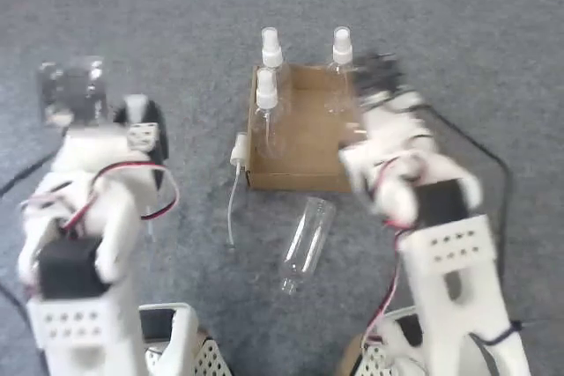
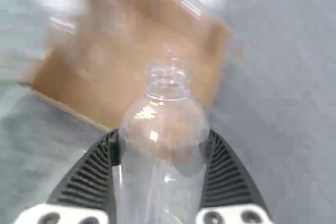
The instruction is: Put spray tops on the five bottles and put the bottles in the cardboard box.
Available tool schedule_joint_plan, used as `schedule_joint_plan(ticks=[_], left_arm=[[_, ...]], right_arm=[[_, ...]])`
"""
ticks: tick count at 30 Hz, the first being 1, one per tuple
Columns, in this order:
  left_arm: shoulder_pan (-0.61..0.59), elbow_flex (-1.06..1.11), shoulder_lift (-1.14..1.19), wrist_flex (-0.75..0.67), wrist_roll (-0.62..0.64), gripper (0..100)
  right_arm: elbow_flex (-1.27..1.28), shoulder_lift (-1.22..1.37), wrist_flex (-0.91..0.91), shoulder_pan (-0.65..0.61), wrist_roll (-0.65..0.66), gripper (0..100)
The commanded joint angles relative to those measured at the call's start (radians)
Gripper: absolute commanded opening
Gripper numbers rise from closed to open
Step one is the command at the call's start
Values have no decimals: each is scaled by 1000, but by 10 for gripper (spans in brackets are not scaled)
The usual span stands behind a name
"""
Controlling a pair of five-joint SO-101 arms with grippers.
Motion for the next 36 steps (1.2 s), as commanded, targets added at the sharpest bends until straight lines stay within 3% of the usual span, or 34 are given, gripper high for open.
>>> schedule_joint_plan(ticks=[1,6,10,13,19,27,36], left_arm=[[-61,-154,-44,9,-20,11],[-80,-308,-51,43,-9,11],[-78,-398,-46,72,110,11],[-77,-409,-49,29,207,11],[-75,-407,-43,-75,319,11],[112,-318,-41,-137,328,11],[118,-189,-41,-232,330,11]], right_arm=[[14,-50,-119,-249,-55,6],[157,-61,-315,-372,-57,6],[252,-62,-444,-383,-57,6],[256,-62,-456,-407,-58,6],[336,-71,-466,-573,-46,6],[545,-222,-740,-619,-55,6],[706,-423,-811,-619,-57,6]])
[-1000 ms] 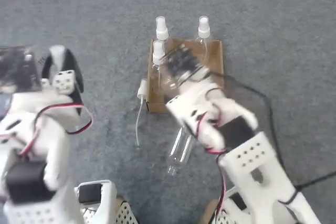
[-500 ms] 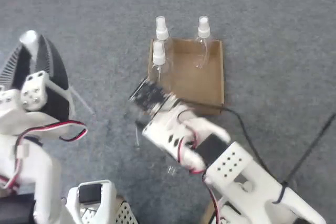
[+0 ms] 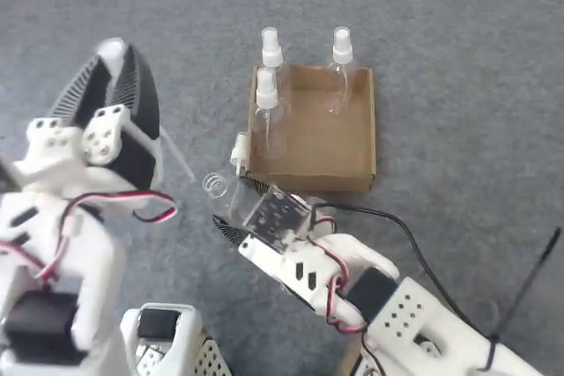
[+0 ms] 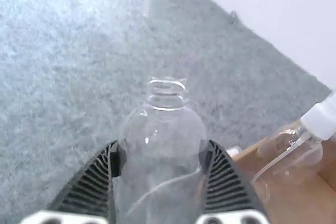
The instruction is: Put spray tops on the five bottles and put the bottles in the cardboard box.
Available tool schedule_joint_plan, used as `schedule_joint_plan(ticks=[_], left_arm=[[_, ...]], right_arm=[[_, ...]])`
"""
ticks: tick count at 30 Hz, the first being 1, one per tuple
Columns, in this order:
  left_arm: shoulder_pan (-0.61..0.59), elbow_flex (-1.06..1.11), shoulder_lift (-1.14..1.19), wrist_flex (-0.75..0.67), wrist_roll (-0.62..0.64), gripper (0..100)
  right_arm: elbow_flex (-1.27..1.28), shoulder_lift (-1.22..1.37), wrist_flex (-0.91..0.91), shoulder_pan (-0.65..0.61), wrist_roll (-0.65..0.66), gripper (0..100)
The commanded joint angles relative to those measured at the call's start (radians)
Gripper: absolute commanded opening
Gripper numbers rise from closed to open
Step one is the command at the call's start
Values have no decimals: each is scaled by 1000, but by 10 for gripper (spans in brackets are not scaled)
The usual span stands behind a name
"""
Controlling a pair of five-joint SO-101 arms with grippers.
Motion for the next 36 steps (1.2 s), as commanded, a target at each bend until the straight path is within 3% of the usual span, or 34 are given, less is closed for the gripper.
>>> schedule_joint_plan(ticks=[1,12,17,27,34,36], left_arm=[[2,54,8,-87,12,11],[3,104,8,-74,78,11],[72,148,8,-69,75,11],[84,208,6,-81,20,11],[127,223,5,11,-35,11],[163,223,5,35,-51,11]], right_arm=[[17,-105,-27,-7,-8,6],[32,-124,-25,-4,-8,6],[34,-124,-25,-2,-8,6],[38,-133,13,-2,2,6],[26,-124,-4,27,-8,6],[12,-120,-2,58,-69,6]])
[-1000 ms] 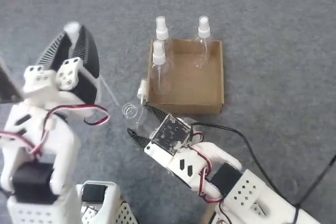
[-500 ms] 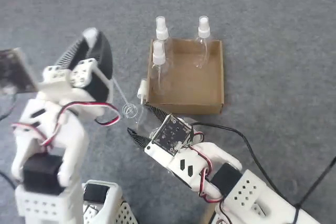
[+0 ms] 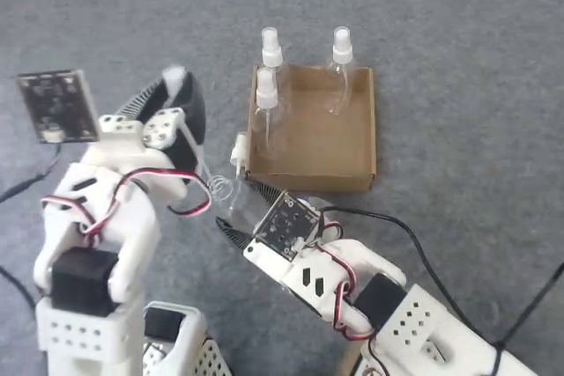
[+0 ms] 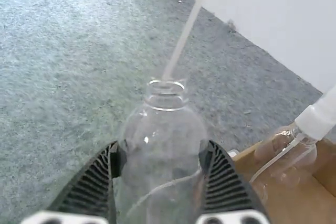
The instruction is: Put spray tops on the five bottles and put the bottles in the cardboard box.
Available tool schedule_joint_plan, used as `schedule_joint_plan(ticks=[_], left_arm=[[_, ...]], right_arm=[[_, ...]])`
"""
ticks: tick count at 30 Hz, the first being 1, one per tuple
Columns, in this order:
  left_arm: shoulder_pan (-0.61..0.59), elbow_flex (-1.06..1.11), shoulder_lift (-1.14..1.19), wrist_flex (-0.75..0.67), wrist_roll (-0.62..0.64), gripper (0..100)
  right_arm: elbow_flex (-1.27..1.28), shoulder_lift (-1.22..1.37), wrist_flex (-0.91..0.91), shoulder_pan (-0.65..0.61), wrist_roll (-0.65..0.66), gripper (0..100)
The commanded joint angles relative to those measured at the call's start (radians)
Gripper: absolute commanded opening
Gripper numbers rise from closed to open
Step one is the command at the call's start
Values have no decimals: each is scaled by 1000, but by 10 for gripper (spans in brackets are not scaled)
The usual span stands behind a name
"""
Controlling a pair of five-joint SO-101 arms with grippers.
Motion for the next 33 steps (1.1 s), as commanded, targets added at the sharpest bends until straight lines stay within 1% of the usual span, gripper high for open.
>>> schedule_joint_plan(ticks=[1,3,8,11,13,16,20,25,29,33], left_arm=[[68,-5,-6,40,-43,11],[91,-5,-8,41,-57,11],[109,30,-3,15,-72,11],[106,111,-6,-21,-75,11],[107,154,-12,-44,-103,11],[107,165,-12,-49,-118,11],[106,162,-14,-46,-120,11],[106,127,-14,18,-129,12],[106,90,-14,68,-198,13],[100,31,-14,110,-207,32]], right_arm=[[-35,-25,-28,67,-117,6],[-48,-18,-38,76,-176,6],[-44,-10,-102,77,-183,6],[-44,-10,-125,74,-186,6],[-46,-10,-140,74,-204,6],[-46,-10,-145,77,-250,6],[-44,-10,-139,77,-255,6],[-28,-10,-143,77,-252,6],[-26,-10,-143,77,-252,6],[-26,-10,-143,77,-252,6]])
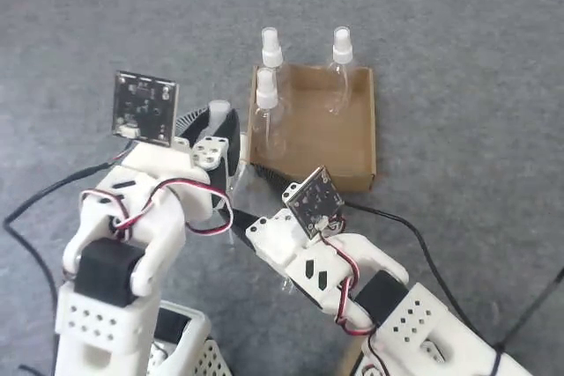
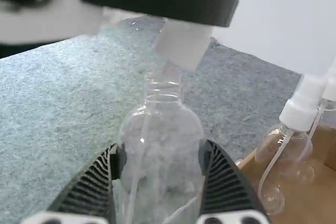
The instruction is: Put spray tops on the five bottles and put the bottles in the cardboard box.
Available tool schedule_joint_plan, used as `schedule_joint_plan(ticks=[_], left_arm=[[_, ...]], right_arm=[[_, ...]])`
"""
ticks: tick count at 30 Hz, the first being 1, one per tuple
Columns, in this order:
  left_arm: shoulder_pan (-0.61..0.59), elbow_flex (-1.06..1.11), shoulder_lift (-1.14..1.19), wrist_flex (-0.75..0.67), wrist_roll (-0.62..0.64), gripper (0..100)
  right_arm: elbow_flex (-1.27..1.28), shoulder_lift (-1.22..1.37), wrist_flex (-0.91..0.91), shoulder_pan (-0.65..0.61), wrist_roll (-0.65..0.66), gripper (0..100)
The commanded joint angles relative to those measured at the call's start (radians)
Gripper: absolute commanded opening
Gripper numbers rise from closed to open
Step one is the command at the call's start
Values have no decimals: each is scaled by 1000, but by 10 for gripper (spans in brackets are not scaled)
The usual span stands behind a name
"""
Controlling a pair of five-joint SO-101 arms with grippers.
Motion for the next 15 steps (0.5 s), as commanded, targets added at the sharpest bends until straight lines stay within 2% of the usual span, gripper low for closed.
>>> schedule_joint_plan(ticks=[1,4,10,15], left_arm=[[-11,-105,-12,54,-26,55],[-11,-171,-12,98,-31,129],[-48,-248,-3,94,-51,95],[-81,-220,-2,44,-55,91]], right_arm=[[-26,-13,-31,19,-12,6],[-26,-13,-31,19,-12,6],[-25,-13,-28,19,-12,6],[-15,-13,-31,19,-11,6]])
